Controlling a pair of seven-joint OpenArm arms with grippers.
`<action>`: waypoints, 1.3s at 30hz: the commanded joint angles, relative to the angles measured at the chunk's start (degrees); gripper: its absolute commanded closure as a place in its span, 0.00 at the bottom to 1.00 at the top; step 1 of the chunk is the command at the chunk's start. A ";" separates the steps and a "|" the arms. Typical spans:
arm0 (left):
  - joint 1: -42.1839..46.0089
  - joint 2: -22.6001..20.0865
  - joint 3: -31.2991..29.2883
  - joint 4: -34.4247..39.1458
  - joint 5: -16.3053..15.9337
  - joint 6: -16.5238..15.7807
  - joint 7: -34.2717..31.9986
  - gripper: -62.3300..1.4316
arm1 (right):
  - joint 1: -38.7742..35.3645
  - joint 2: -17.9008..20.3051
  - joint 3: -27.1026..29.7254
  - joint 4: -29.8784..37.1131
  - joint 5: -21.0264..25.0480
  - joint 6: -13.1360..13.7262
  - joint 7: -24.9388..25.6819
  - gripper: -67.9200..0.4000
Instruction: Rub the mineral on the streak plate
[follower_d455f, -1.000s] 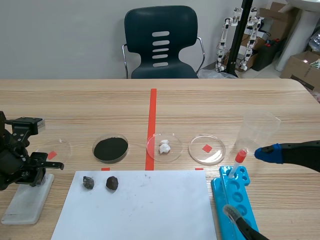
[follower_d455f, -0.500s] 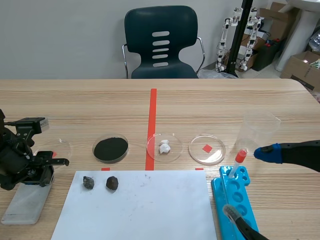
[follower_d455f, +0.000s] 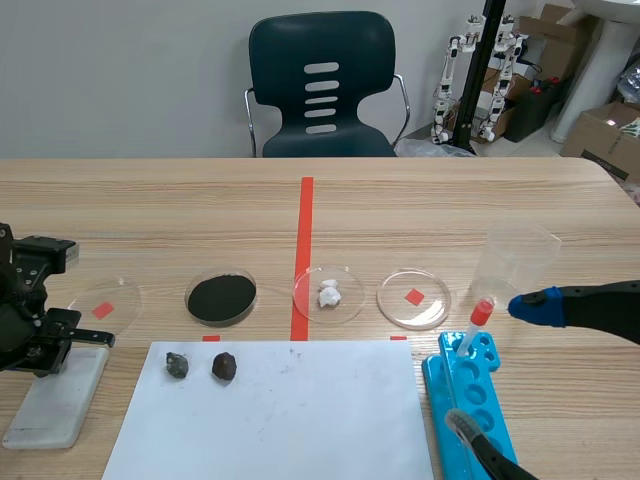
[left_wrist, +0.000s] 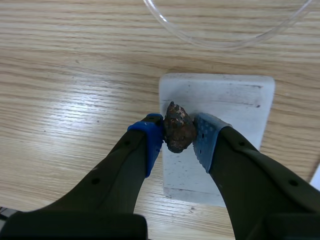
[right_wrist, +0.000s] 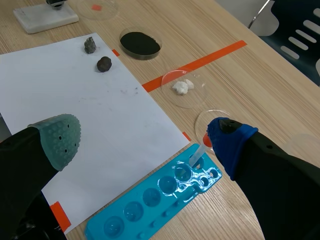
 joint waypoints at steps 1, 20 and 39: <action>-0.28 -0.44 -0.17 0.57 -0.22 0.07 0.26 0.82 | 0.04 0.02 0.04 0.31 0.61 -0.02 0.63 0.22; 0.02 0.15 -0.17 0.57 -14.38 -3.17 -3.45 0.82 | 0.04 0.00 0.04 0.31 0.61 -0.02 0.63 0.22; -0.33 -0.26 -0.17 -4.87 -2.51 -0.31 -4.76 0.82 | 0.04 0.00 0.04 0.31 0.61 -0.02 0.63 0.22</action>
